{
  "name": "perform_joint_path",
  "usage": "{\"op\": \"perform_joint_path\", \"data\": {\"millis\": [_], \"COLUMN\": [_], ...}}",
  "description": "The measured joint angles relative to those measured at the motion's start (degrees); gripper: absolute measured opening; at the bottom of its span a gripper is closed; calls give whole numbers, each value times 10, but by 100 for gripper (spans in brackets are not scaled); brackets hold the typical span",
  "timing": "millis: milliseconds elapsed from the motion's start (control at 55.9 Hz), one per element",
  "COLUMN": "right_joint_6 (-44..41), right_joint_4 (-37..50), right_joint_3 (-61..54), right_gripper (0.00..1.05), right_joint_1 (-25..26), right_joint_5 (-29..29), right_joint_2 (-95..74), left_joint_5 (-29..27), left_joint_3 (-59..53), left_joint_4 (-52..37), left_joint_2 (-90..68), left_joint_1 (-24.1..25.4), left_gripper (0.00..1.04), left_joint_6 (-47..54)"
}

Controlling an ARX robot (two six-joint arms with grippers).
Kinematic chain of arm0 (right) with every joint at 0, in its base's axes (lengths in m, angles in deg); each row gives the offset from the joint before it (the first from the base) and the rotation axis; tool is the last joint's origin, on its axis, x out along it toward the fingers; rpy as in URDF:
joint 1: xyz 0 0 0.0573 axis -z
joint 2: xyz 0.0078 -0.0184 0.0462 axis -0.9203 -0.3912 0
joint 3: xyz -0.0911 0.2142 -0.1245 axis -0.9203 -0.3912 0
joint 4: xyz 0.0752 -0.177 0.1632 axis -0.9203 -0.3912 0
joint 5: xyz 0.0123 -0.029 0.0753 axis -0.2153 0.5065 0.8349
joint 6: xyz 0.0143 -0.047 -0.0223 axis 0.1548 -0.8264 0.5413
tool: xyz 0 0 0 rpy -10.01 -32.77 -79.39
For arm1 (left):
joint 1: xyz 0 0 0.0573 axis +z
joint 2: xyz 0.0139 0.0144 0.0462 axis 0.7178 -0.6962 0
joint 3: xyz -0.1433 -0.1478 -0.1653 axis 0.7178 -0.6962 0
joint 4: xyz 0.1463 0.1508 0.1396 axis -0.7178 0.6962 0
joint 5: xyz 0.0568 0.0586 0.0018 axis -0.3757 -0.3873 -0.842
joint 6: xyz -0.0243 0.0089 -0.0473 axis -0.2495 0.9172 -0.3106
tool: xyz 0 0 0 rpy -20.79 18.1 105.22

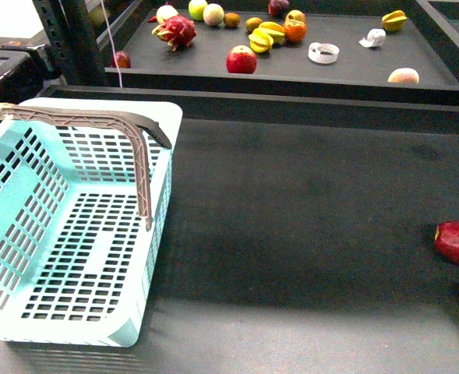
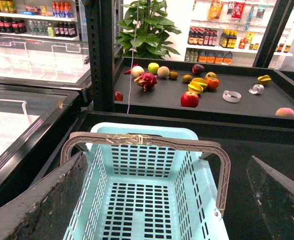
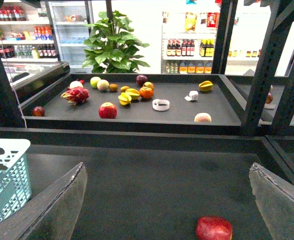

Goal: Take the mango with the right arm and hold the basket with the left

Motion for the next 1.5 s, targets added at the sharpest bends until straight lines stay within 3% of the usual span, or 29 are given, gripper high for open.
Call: {"op": "perform_joint_path", "data": {"millis": [519, 537, 591, 608, 662, 752, 1038, 1271, 1503], "right_joint_6": [0, 0, 0, 0, 0, 0, 0, 0, 0], "right_joint_4": [0, 0, 0, 0, 0, 0, 0, 0, 0], "right_joint_3": [0, 0, 0, 0, 0, 0, 0, 0, 0], "right_gripper": [97, 97, 97, 97, 97, 97, 97, 97, 97], "right_joint_1": [0, 0, 0, 0, 0, 0, 0, 0, 0], "right_joint_5": [0, 0, 0, 0, 0, 1, 0, 0, 0], "right_joint_2": [0, 0, 0, 0, 0, 0, 0, 0, 0], "left_joint_5": [0, -18, -234, -282, -342, -312, -193, -151, -129], "left_joint_3": [0, 2, 37, 42, 51, 66, 193, 332, 459], "left_joint_4": [0, 9, 90, 92, 67, -8, -313, -369, -371], "left_joint_2": [0, -7, -93, -129, -203, -303, -760, -981, -1121], "left_joint_1": [0, -9, -75, -87, -88, -64, -39, -52, -49], "left_gripper": [96, 96, 96, 96, 96, 96, 96, 96, 96], "left_joint_6": [0, -9, -124, -181, -281, -403, -599, -663, -696]}}
